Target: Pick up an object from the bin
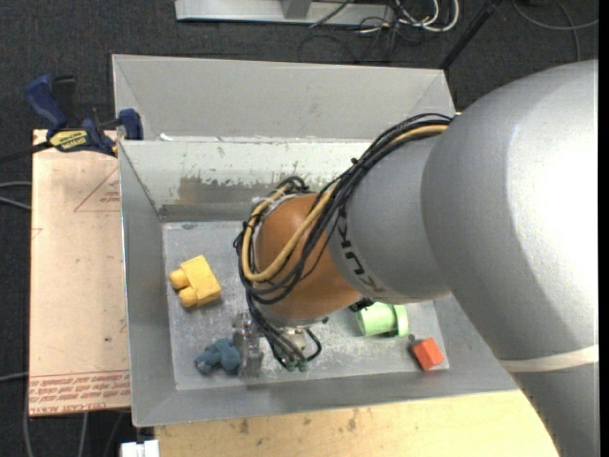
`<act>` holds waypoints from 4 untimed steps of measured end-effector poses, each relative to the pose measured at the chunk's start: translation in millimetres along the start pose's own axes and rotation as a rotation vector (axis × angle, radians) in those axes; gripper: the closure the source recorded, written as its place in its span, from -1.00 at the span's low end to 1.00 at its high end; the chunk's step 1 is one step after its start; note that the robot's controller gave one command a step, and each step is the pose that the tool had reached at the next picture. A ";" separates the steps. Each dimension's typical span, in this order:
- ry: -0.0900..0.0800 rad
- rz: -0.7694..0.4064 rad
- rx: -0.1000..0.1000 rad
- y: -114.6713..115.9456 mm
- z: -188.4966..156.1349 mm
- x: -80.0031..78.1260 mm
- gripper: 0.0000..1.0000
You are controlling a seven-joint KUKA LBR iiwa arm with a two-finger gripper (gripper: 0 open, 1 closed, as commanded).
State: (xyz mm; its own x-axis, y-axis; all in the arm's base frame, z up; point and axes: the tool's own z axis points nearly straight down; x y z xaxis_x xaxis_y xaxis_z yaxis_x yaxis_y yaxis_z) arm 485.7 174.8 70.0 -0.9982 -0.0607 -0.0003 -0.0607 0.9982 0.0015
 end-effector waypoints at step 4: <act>-0.012 -0.374 0.000 4.8 -1.3 -5.7 -1.00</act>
Offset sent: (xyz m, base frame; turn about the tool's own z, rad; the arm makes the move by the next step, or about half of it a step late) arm 0.0033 -0.0096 0.1637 -0.0317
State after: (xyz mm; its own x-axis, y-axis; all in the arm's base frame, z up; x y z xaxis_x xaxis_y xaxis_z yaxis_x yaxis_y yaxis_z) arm 491.1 179.9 71.3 -0.9069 -0.4213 -0.0121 -0.4213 0.9069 -0.0012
